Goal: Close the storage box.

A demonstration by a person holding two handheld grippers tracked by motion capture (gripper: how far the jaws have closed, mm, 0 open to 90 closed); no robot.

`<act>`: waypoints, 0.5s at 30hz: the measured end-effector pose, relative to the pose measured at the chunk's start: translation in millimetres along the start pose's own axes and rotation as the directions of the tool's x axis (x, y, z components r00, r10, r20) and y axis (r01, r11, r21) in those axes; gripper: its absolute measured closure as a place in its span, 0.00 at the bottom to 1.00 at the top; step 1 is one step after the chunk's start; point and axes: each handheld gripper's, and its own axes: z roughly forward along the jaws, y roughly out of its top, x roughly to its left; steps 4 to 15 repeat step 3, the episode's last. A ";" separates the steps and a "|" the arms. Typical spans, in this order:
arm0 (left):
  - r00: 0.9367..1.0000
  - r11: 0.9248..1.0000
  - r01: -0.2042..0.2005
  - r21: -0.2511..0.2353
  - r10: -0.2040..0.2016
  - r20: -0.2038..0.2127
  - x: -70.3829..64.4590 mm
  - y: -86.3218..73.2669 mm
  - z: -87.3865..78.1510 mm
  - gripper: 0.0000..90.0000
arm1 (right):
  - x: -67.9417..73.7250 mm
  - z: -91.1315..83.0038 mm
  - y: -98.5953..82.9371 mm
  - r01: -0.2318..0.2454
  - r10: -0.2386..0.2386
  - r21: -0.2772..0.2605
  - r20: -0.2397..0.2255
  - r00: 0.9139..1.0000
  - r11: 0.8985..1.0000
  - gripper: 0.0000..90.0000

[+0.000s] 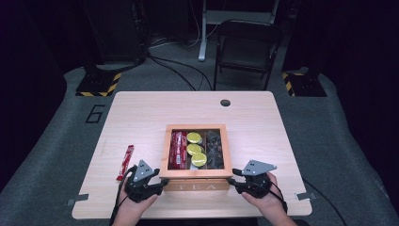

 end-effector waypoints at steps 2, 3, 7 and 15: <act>1.000 1.000 -0.017 -0.005 0.017 -0.001 -3.0 -4.5 -2.9 0.46 | -1.2 1.5 -0.7 0.014 -0.013 0.027 -0.018 1.000 1.000 0.57; 1.000 1.000 -0.020 -0.012 0.020 0.000 -3.7 -7.3 -5.9 0.42 | -1.2 1.8 -0.8 0.016 -0.015 0.031 -0.025 1.000 0.999 0.54; 1.000 1.000 -0.020 -0.012 0.020 0.000 -3.7 -7.3 -5.9 0.42 | -1.2 1.8 -0.8 0.016 -0.015 0.031 -0.025 1.000 0.999 0.54; 1.000 1.000 -0.020 -0.012 0.020 0.000 -3.7 -7.3 -5.9 0.42 | -1.2 1.8 -0.8 0.016 -0.015 0.031 -0.025 1.000 0.999 0.54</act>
